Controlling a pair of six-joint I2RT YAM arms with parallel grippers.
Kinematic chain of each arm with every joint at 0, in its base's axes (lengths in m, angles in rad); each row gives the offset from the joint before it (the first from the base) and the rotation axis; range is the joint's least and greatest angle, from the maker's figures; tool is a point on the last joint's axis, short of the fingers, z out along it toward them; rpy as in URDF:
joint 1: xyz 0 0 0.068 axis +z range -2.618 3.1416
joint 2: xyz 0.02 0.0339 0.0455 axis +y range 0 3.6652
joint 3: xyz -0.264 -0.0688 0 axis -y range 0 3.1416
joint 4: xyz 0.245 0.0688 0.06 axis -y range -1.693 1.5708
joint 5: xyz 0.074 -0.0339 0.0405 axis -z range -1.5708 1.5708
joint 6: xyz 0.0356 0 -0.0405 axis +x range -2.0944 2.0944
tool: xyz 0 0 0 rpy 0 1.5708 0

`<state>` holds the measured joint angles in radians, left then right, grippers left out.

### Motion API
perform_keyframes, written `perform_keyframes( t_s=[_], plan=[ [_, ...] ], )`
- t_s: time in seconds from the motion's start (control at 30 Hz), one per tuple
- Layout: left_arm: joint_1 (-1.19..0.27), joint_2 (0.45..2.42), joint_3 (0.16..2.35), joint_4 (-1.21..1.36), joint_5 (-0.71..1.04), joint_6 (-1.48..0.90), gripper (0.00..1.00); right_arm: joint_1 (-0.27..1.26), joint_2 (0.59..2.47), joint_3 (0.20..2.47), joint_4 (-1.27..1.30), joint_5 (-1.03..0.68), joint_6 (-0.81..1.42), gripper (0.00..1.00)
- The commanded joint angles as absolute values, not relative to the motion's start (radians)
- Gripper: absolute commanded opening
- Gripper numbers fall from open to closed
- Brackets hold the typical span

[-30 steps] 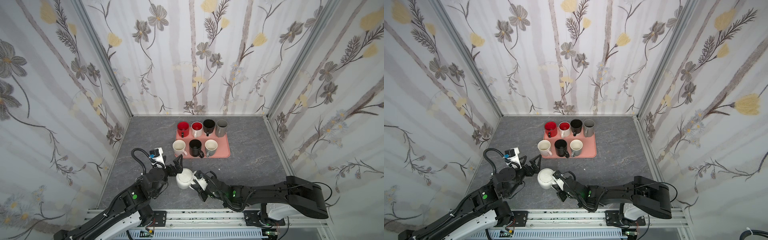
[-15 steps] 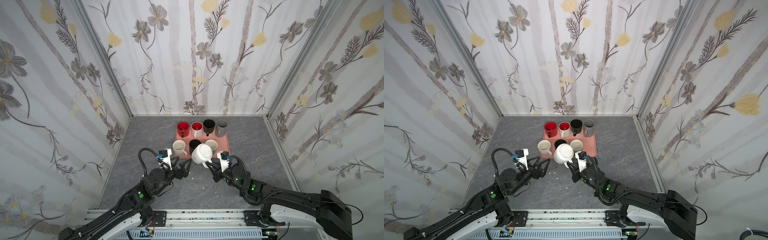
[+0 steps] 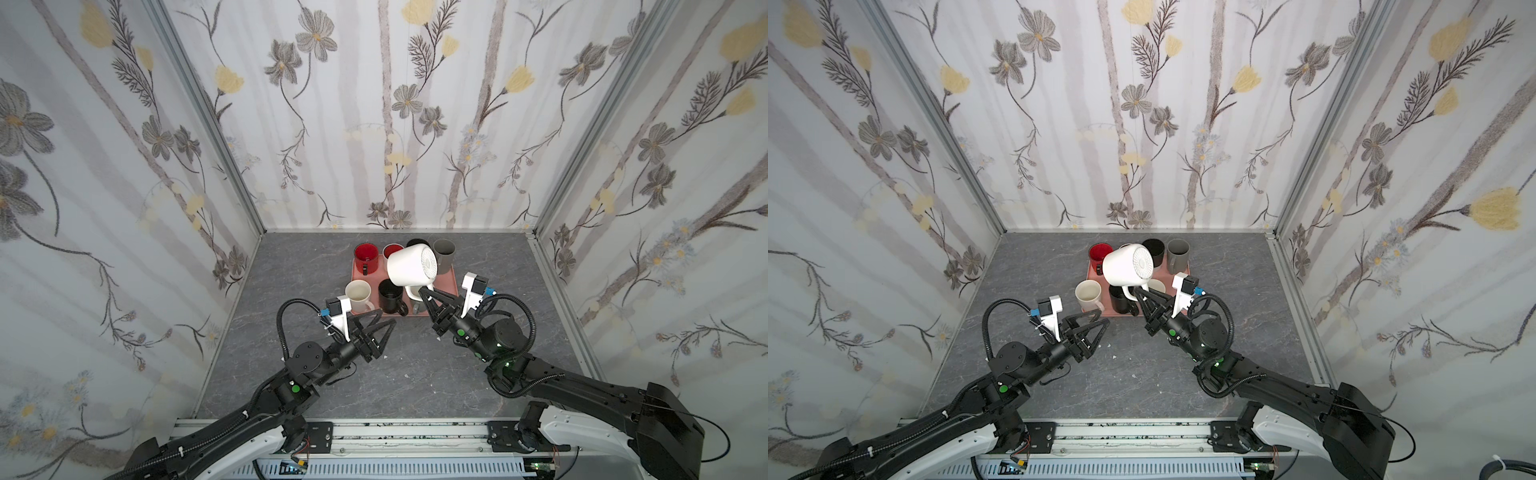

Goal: Turn the mug right side up

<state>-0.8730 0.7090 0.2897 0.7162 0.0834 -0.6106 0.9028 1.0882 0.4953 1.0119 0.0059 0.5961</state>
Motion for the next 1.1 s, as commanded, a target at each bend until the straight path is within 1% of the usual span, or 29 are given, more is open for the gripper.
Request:
perform_keyframes(
  t_s=[0.0,0.17,0.4,0.53,0.8,1.0,1.07],
  plan=[
    [-0.871,0.75,0.284,0.992,0.15,-0.637,0.68,0.903,1.115,0.509,1.278,-0.05,0.684,0.0],
    [-0.871,0.82,0.311,1.108,0.179,-0.636,0.61,0.906,1.17,0.522,1.386,-0.114,0.763,0.0],
    [-0.871,0.864,0.359,1.098,0.169,-0.612,0.48,0.94,1.208,0.528,1.443,-0.15,0.792,0.0],
    [-0.871,0.88,0.369,1.093,0.161,-0.61,0.42,0.96,1.213,0.518,1.477,-0.156,0.793,0.0],
    [-0.871,0.88,0.372,1.128,0.176,-0.62,0.33,0.982,1.239,0.522,1.472,-0.174,0.791,0.0],
    [-0.872,0.884,0.374,1.141,0.19,-0.63,0.25,0.99,1.262,0.527,1.468,-0.169,0.794,0.0],
    [-0.872,0.888,0.377,1.141,0.188,-0.635,0.24,0.994,1.268,0.531,1.465,-0.17,0.793,0.0]
  ],
)
